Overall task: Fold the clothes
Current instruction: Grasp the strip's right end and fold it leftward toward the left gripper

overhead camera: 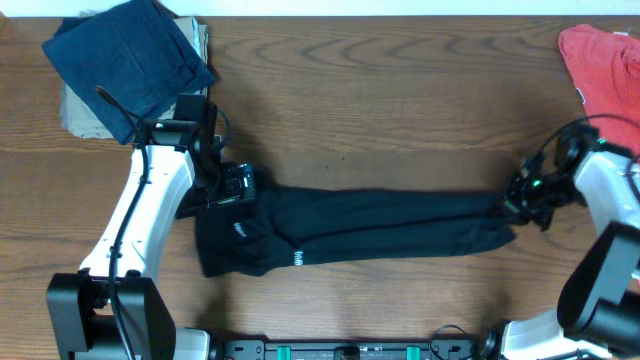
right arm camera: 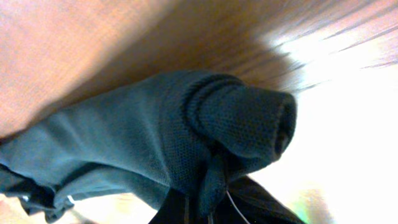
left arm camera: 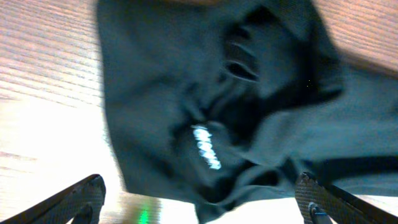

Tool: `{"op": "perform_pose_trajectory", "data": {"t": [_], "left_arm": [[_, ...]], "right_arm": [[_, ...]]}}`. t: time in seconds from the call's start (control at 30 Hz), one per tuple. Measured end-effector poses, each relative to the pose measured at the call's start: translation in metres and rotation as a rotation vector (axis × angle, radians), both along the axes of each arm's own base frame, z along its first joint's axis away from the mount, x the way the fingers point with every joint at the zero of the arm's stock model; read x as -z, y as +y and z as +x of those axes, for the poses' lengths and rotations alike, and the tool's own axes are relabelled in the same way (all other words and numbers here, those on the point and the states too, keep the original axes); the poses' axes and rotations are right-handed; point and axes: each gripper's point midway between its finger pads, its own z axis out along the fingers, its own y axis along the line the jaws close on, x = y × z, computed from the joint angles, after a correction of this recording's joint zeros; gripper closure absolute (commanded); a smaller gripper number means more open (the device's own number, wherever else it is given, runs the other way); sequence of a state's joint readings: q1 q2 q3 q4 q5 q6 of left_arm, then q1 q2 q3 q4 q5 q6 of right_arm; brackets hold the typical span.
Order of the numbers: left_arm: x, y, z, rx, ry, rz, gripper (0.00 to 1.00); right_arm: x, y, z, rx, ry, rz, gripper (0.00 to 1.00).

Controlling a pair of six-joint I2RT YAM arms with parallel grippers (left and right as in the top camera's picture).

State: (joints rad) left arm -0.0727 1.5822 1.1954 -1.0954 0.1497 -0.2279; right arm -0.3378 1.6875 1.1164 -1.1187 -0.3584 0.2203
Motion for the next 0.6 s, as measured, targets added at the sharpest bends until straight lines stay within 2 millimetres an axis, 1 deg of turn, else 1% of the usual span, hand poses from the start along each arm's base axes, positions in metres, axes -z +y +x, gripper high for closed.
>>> {"op": "perform_pose_trajectory", "data": {"t": [0.13,0.23,0.43,0.6], "left_arm": [[0.000,0.000,0.001,0.000,-0.003,0.000,0.02],[0.000,0.000,0.001,0.000,-0.004,0.000,0.02],[0.000,0.000,0.001,0.000,-0.004,0.000,0.02],[0.000,0.000,0.001,0.000,-0.004,0.000,0.02]], "right_arm": [[-0.031,0.001,0.010,-0.028,-0.106,-0.057,0.99],[-0.044,0.016,0.011,-0.088,-0.149,-0.077,0.99],[-0.046,0.058,0.014,-0.229,-0.171,-0.077,0.99],[-0.040,0.100,0.021,-0.332,-0.227,-0.072,0.99]]}}
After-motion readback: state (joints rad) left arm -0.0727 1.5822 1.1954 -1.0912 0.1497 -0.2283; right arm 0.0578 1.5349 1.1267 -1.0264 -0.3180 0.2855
